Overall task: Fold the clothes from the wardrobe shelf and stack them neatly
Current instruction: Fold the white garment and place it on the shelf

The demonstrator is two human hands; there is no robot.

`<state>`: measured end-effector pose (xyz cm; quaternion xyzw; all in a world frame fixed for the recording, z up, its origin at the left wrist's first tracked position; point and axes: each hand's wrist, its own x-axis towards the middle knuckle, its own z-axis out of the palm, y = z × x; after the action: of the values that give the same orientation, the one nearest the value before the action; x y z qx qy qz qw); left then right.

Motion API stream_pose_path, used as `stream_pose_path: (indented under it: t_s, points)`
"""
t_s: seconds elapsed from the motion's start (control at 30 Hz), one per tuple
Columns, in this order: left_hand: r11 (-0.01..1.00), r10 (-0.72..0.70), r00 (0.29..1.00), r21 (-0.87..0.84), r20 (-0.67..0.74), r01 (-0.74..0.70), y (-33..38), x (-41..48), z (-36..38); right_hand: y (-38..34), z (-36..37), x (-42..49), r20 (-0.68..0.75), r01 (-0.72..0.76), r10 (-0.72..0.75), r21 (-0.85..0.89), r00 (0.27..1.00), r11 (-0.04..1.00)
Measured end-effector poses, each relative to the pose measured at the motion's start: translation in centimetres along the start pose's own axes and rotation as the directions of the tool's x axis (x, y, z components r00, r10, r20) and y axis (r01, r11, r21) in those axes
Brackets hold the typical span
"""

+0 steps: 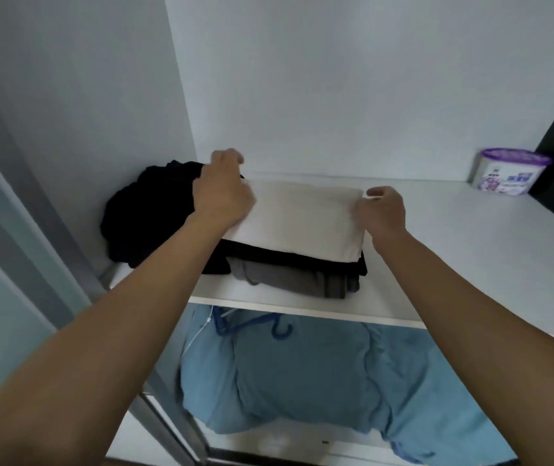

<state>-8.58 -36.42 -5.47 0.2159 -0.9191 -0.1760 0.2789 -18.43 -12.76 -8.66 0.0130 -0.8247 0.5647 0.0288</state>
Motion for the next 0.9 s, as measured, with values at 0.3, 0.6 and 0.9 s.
stream_pose_path:
  t_s: [0.3, 0.6, 0.9]
  points:
    - [0.992, 0.126, 0.899, -0.034, 0.420, -0.123, -2.0, -0.2, 4.0, 0.3, 7.7, -3.2, 0.336, 0.433, -0.283, -0.568, 0.898, 0.700]
    - [0.972, 0.128, 0.929, -0.229, 0.348, -0.048, -4.2, -0.4, 4.9, 0.7, 8.3, -1.9, 0.160, 0.185, -0.114, -0.563, 0.981, 0.806]
    - [0.929, 0.369, 0.925, -0.020, 0.091, -0.369, -5.9, -3.7, 0.6, 0.6, 6.3, -5.5, 0.044, 0.220, -0.269, -0.708, 0.962, 0.671]
